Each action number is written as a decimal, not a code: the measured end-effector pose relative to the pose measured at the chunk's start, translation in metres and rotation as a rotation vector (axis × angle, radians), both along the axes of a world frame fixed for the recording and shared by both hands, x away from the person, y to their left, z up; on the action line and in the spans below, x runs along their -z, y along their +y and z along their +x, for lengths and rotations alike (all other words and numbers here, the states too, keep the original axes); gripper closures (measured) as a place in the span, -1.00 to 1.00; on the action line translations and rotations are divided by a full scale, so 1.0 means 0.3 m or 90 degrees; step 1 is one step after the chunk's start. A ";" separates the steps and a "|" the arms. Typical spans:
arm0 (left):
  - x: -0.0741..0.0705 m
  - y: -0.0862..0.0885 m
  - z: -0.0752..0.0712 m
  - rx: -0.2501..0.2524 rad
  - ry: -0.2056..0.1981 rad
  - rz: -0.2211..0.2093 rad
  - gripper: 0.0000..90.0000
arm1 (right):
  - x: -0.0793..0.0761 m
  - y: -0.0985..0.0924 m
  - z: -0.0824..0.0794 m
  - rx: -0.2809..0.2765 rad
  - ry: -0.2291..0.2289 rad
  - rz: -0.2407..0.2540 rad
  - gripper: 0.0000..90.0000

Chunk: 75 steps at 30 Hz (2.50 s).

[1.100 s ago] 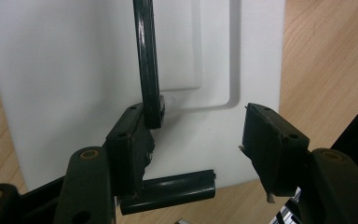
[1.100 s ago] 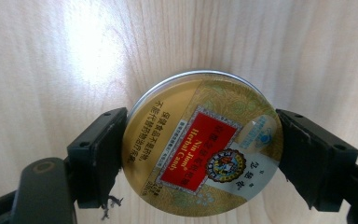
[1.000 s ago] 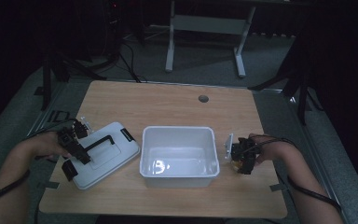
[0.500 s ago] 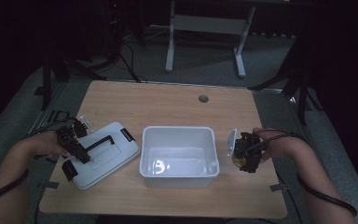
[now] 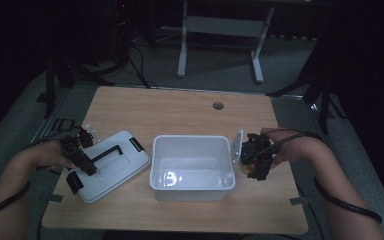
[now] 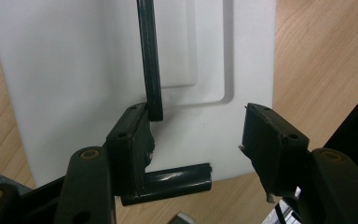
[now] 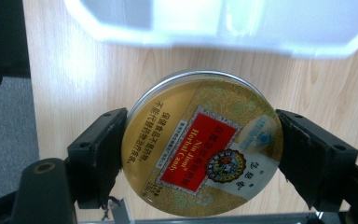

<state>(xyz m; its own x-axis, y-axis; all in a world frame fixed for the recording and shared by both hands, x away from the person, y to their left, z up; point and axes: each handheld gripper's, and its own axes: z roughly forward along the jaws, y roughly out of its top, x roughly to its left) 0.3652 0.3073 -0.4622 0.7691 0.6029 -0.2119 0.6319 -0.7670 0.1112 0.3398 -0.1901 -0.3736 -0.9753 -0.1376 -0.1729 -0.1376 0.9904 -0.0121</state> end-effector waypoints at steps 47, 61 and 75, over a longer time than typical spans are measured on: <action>0.024 -0.014 0.006 0.008 0.005 0.005 -0.08 | 0.282 0.292 0.070 -0.060 0.087 -0.025 -0.54; 0.027 -0.008 0.004 0.008 0.003 0.005 -0.07 | 0.380 0.321 0.090 -0.035 0.100 -0.087 -0.55; 0.037 -0.009 0.004 0.008 0.006 0.005 -0.07 | 0.387 0.314 0.098 0.005 0.111 -0.106 -0.66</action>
